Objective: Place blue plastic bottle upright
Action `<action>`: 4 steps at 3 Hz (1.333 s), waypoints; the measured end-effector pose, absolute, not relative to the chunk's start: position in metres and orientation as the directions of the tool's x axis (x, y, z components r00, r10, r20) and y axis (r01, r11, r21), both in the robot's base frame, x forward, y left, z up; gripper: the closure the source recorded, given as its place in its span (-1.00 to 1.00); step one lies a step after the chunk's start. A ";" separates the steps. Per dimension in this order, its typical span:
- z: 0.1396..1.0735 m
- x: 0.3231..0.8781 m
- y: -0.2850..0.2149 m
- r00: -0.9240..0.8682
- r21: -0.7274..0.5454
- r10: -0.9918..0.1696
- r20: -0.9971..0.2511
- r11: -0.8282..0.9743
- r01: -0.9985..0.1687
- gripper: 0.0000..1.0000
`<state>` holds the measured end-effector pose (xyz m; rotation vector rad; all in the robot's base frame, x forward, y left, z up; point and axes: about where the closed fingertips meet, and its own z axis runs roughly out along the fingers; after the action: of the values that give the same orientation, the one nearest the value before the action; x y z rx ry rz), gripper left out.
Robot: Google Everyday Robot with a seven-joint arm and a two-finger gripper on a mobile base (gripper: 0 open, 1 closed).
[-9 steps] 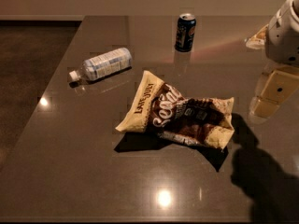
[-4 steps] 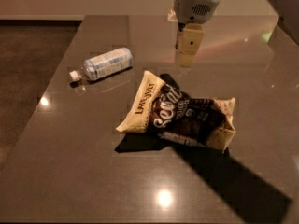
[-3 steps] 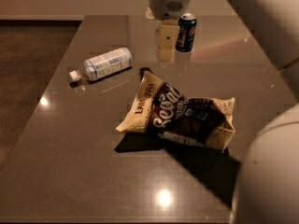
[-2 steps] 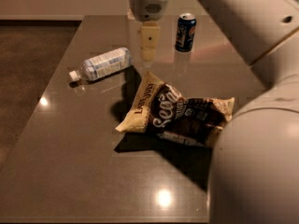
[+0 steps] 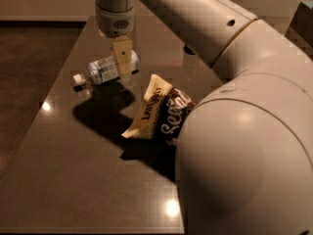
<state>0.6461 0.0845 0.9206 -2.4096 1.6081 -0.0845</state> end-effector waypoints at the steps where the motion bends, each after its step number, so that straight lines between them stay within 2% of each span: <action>1: 0.899 0.646 0.122 0.459 -0.192 -0.887 -0.049 -0.443 -0.876 -1.00; 3: 0.864 0.661 0.153 0.506 -0.126 -0.862 -0.001 -0.502 -0.856 -0.94; 4: 0.858 0.667 0.149 0.502 -0.110 -0.865 0.011 -0.500 -0.859 -0.50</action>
Offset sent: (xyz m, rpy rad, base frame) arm -0.0029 0.0740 -0.0593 -0.1876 0.1165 0.1708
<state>0.6666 0.1493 0.8579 -2.6441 1.5204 -0.0979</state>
